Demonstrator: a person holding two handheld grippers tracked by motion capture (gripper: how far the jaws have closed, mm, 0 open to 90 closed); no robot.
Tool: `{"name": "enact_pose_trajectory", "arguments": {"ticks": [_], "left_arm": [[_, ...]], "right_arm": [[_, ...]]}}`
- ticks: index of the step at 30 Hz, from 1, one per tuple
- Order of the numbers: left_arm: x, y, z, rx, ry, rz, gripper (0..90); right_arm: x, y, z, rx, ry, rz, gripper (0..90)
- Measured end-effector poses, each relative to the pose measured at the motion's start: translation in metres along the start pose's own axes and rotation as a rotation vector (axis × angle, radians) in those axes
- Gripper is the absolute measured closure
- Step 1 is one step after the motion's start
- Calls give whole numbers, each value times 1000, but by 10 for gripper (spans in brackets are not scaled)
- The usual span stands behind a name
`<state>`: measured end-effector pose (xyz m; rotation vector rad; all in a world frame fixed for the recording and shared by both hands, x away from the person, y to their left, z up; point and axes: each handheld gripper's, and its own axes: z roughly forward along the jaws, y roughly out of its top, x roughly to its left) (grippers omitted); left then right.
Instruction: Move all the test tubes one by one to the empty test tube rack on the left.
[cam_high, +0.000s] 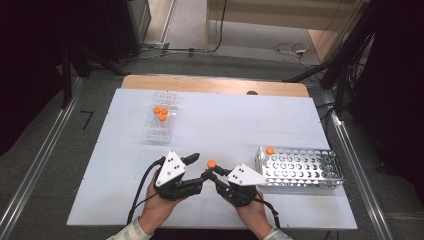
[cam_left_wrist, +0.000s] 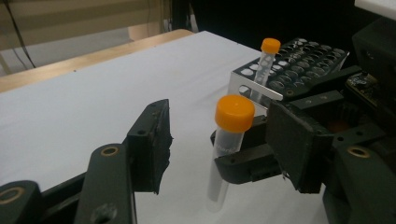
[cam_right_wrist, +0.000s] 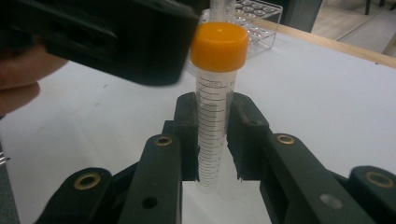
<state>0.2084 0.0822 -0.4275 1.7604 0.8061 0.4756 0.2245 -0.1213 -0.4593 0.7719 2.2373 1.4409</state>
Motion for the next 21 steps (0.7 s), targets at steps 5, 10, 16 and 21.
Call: {"name": "enact_pose_trajectory", "arguments": {"ticks": [5, 10, 16, 21], "left_arm": [[1, -2, 1, -3, -19, 9, 558], [0, -3, 2, -2, -25, 22, 654], [-1, -4, 3, 0, -30, 28, 690], [0, -4, 4, 4, -37, 24, 700]], "right_arm": [[5, 0, 3, 4, 12, -2, 723], [7, 0, 3, 3, 19, -6, 723], [6, 0, 2, 1, 20, -3, 723], [5, 0, 2, 3, 19, -2, 723]]}}
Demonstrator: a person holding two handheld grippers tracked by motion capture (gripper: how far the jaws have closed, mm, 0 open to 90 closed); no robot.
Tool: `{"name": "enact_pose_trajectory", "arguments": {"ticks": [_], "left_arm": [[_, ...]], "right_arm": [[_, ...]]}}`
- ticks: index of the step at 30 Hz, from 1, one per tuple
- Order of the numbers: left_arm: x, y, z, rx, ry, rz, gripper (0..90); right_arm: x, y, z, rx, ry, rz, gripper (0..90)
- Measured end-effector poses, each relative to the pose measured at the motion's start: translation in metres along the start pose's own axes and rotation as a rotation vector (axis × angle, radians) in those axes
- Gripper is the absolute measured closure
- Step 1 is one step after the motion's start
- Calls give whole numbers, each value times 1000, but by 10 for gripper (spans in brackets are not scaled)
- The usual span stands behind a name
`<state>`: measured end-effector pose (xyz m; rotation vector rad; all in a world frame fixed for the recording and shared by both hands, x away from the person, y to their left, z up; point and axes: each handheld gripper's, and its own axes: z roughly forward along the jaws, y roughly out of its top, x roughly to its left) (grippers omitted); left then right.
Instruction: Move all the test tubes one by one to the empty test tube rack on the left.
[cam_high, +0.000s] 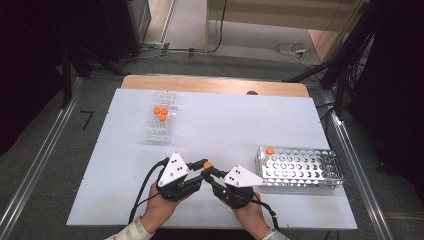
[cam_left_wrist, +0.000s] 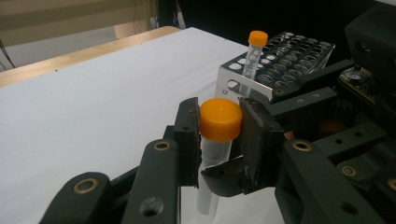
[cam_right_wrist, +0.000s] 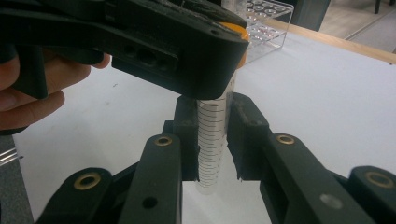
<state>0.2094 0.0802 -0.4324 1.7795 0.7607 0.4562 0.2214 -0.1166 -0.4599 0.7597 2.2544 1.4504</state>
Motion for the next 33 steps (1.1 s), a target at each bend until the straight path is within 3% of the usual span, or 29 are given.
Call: {"name": "enact_pose_trajectory", "arguments": {"ticks": [4, 7, 11, 16, 22, 25, 29, 33], "left_arm": [[0, 1, -1, 6, -3, 6, 707], [1, 1, -1, 3, -7, -2, 707], [5, 4, -1, -1, -2, -12, 707], [14, 8, -2, -11, 12, -39, 707], [31, 10, -3, -3, 41, -84, 707], [39, 11, -5, -6, 70, -85, 707], [51, 13, -9, -12, 108, -99, 707], [64, 16, -11, -20, 152, -110, 707]], "right_arm": [[0, 0, 0, 0, 4, 4, 689], [-1, 2, -2, -3, 24, 11, 451], [-5, 4, -8, -9, 12, 16, 285], [-8, 2, -19, 10, -16, 13, 184], [-9, -5, -41, 29, -34, -1, 159], [-13, -11, -55, 29, -37, 19, 160], [-19, -20, -75, 21, -74, 22, 166], [-30, -26, -92, -2, -115, 59, 155]]}}
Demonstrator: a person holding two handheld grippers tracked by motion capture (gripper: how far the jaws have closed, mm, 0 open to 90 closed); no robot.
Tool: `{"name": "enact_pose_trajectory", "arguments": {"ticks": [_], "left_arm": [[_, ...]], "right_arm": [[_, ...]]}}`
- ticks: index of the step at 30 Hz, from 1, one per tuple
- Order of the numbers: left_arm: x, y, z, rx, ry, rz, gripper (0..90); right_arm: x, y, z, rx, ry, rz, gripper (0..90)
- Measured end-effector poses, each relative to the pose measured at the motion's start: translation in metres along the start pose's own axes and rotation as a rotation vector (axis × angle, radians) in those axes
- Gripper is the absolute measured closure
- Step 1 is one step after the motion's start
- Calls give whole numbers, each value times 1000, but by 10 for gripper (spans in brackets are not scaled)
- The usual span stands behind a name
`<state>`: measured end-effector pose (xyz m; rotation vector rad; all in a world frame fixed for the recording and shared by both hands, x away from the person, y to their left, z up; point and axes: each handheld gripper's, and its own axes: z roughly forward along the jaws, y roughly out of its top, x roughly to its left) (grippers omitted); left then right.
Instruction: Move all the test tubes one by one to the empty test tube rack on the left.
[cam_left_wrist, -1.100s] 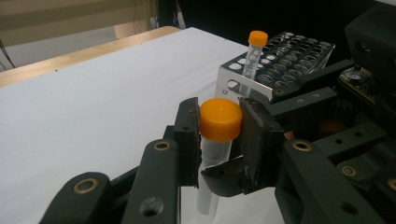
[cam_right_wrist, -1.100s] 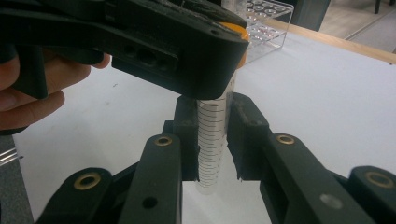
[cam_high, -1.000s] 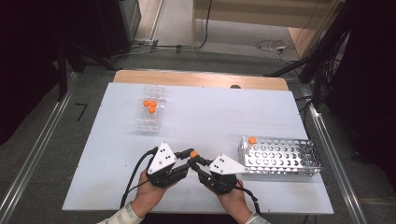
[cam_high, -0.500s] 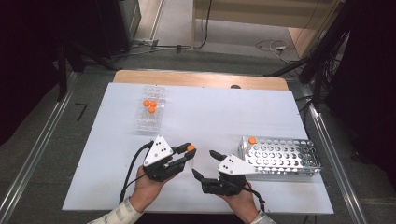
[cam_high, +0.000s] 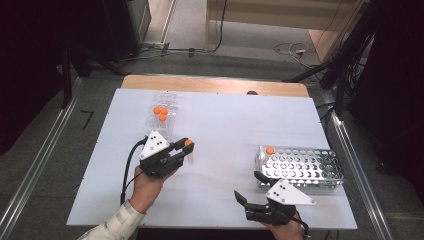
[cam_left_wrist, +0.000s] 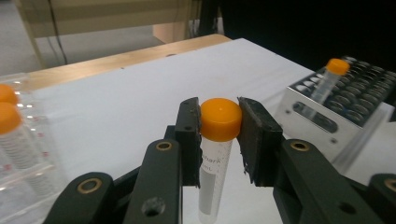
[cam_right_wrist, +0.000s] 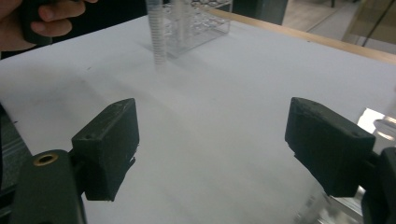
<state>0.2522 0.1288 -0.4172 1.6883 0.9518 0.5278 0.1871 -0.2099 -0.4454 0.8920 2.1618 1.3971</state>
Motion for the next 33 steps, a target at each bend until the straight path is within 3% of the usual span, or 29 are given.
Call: {"name": "enact_pose_trajectory", "arguments": {"ticks": [11, 18, 22, 33], "left_arm": [[33, 11, -5, -14, 107, -24, 707], [56, 21, -15, -40, 179, -48, 707], [66, 27, -21, -57, 218, -59, 707], [93, 37, -18, -69, 295, -86, 707]], "right_arm": [[-25, -15, -19, 11, -93, 83, 149], [-30, -15, -26, -11, -127, 98, 149], [-32, -16, -28, -14, -135, 106, 150], [-32, -17, -26, -7, -137, 107, 151]]}}
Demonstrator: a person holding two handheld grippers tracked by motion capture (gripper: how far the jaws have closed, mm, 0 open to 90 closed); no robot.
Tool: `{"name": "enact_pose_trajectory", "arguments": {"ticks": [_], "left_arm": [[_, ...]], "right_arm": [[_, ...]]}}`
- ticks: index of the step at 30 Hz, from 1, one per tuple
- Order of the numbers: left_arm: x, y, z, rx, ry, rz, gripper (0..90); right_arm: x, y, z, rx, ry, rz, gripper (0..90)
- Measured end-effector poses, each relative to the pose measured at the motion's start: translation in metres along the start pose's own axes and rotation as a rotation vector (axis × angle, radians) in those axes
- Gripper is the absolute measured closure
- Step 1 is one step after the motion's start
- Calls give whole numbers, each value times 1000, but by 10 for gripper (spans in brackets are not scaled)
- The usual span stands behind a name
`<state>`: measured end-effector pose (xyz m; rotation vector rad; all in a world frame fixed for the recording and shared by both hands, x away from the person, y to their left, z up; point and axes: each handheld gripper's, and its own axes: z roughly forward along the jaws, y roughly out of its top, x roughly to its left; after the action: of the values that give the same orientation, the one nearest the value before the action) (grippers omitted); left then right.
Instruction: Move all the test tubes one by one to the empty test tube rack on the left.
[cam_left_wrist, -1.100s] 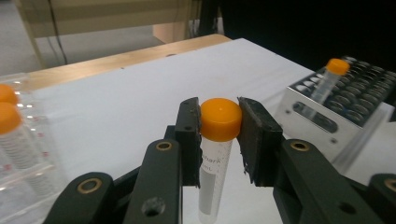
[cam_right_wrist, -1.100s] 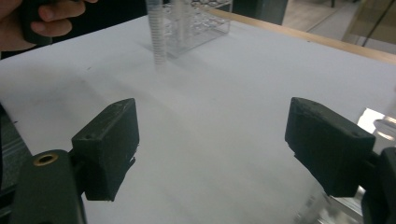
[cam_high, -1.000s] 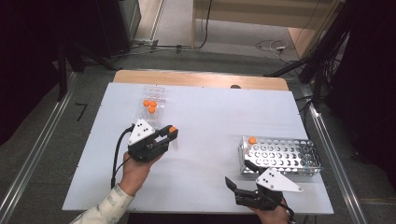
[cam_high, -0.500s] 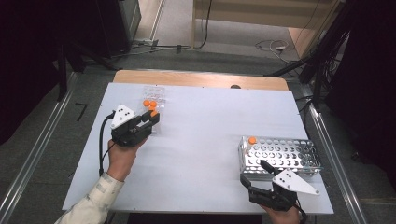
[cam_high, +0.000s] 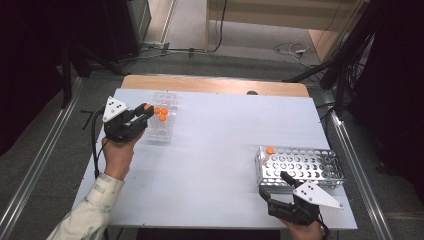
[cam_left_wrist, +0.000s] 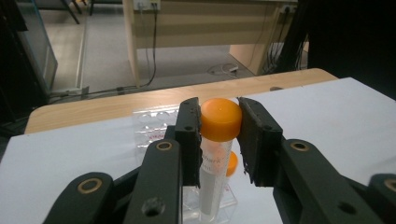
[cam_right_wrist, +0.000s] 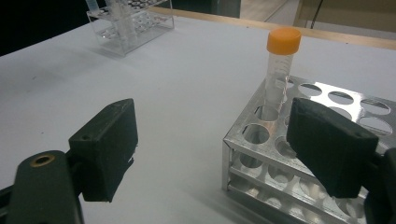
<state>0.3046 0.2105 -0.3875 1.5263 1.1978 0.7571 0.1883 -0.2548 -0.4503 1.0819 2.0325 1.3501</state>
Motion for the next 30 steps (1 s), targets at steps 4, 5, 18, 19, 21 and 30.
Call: {"name": "enact_pose_trajectory", "arguments": {"ticks": [4, 5, 18, 19, 21, 30], "left_arm": [[4, 4, 3, -13, 10, -10, 707], [4, 5, 4, -15, 12, -10, 707], [5, -5, 21, 24, 28, -2, 706], [4, -7, 22, 35, 28, 5, 706], [4, -12, 25, 39, 36, 13, 706], [-2, -32, 34, 82, 59, 47, 706]], "right_arm": [[0, -1, 1, 2, -3, 2, 151], [0, -1, 1, 2, -2, 3, 151], [0, -1, 0, 2, -2, 6, 151], [0, -1, 0, 2, -2, 6, 152], [0, -1, 0, 3, -6, 4, 151], [0, -1, 0, 5, -5, 1, 152]]}}
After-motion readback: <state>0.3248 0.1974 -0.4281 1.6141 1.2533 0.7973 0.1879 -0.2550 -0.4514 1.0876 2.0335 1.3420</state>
